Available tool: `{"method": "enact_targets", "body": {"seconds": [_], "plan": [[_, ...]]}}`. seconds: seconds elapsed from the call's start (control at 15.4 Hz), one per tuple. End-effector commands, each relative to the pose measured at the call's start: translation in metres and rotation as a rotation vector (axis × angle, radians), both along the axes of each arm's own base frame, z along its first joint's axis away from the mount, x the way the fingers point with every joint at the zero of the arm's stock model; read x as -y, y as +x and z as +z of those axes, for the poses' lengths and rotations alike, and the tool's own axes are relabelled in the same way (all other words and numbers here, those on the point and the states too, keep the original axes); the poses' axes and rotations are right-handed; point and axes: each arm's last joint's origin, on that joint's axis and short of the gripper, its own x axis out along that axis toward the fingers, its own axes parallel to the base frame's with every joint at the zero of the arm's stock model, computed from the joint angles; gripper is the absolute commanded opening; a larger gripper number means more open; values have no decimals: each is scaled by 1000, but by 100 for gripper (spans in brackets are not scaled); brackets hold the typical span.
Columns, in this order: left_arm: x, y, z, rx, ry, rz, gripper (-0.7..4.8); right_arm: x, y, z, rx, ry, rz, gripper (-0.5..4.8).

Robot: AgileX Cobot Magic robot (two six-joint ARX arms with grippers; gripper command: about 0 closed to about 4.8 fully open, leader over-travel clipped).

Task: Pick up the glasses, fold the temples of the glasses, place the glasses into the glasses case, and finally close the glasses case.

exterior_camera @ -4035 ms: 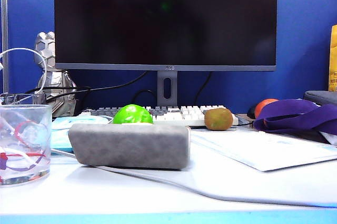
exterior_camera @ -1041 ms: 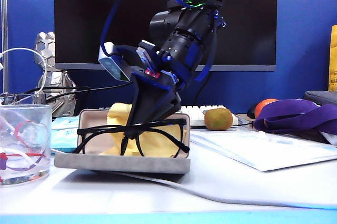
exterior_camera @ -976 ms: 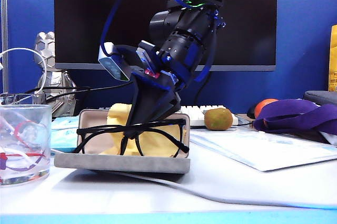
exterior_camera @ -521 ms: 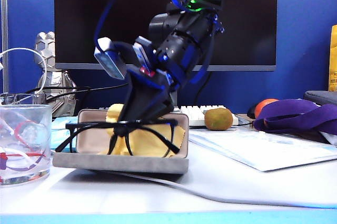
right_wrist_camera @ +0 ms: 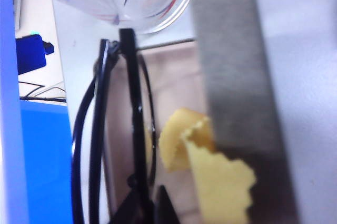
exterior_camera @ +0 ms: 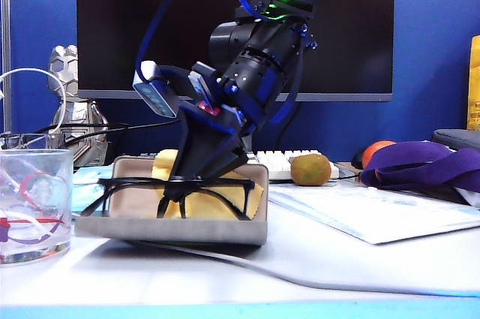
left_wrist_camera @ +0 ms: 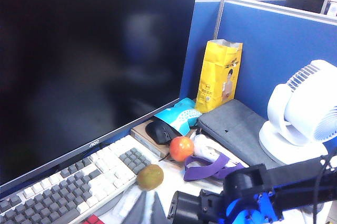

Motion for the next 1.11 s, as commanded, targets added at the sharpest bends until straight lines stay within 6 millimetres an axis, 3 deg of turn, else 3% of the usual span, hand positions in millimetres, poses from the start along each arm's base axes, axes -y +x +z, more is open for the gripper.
{"method": "enact_targets", "body": {"seconds": [0.07,0.39,0.78,1.11], "plan": [[0,-1,1,10,2,0,-5,-1,-3,-9,-28,-44,-7,154],[0,-1,1,9,3,0,-5,-1,-5,-5,2,-76,-9,159],[0,1,-1,3,17,-1,-5,2,-9,29,124,-30,-22,185],[0,1,-1,2,17,-1,-5,1,-9,30,168,-52,-32,164]]}}
